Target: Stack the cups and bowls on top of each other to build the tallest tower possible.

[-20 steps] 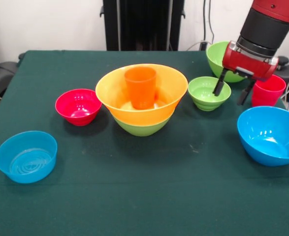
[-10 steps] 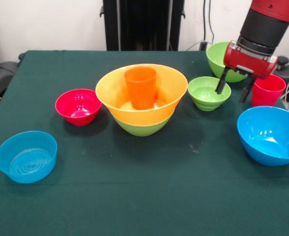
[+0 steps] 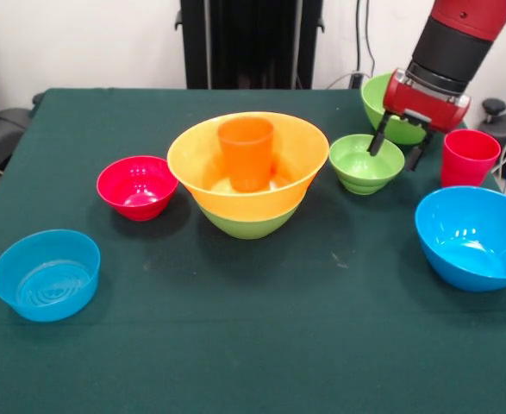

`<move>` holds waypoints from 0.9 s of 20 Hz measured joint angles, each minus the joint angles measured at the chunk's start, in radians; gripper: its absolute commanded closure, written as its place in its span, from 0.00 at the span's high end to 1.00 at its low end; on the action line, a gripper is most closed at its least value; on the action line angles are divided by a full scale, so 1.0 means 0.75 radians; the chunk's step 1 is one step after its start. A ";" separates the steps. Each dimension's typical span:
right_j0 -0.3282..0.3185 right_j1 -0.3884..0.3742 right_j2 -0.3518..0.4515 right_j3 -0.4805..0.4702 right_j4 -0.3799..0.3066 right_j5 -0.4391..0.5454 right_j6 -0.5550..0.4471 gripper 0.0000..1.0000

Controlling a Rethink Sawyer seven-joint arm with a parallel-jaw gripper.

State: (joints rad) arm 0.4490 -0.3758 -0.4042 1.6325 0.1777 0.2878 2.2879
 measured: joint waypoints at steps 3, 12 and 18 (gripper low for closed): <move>0.008 0.011 0.000 0.024 0.009 -0.014 0.000 1.00; 0.022 0.052 0.001 0.090 0.064 -0.209 0.000 1.00; 0.022 0.076 0.000 0.108 0.077 -0.308 0.000 1.00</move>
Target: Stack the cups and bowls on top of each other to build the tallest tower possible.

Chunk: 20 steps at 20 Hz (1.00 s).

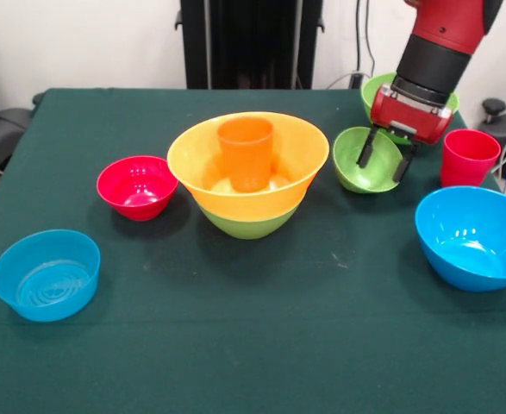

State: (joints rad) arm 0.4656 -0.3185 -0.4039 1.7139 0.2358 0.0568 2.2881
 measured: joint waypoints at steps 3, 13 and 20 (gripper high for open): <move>0.000 0.007 0.000 0.009 0.002 -0.033 0.000 1.00; 0.000 0.002 0.000 0.039 0.013 -0.036 0.000 1.00; 0.000 -0.026 0.000 0.050 0.013 -0.002 0.000 1.00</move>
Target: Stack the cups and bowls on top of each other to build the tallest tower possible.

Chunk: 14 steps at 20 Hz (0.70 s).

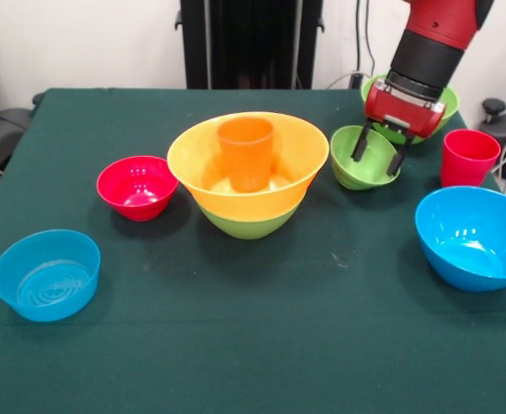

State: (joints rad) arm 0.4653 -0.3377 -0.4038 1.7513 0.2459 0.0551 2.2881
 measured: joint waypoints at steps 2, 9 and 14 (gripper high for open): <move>-0.002 -0.009 0.000 0.000 0.000 0.014 0.000 1.00; -0.016 -0.052 0.000 0.000 0.000 0.040 0.000 1.00; -0.016 -0.071 0.002 0.000 0.002 0.061 0.000 1.00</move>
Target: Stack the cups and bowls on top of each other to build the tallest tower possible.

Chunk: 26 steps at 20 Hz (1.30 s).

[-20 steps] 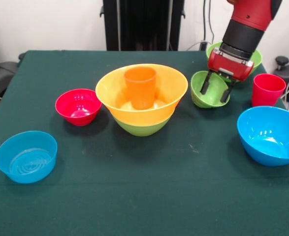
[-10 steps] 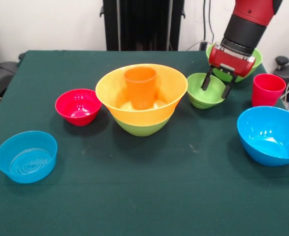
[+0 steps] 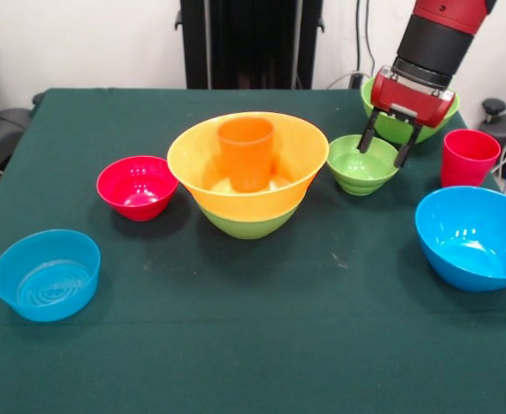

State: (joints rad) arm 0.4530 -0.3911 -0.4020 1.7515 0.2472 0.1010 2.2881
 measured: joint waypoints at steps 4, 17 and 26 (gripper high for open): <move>0.000 -0.001 0.002 0.000 0.000 0.004 0.000 1.00; -0.001 0.000 0.022 0.000 0.014 0.004 0.000 1.00; 0.007 0.013 0.032 0.000 0.066 0.004 0.000 1.00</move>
State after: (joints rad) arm 0.4581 -0.3810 -0.3779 1.7517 0.2965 0.1037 2.2881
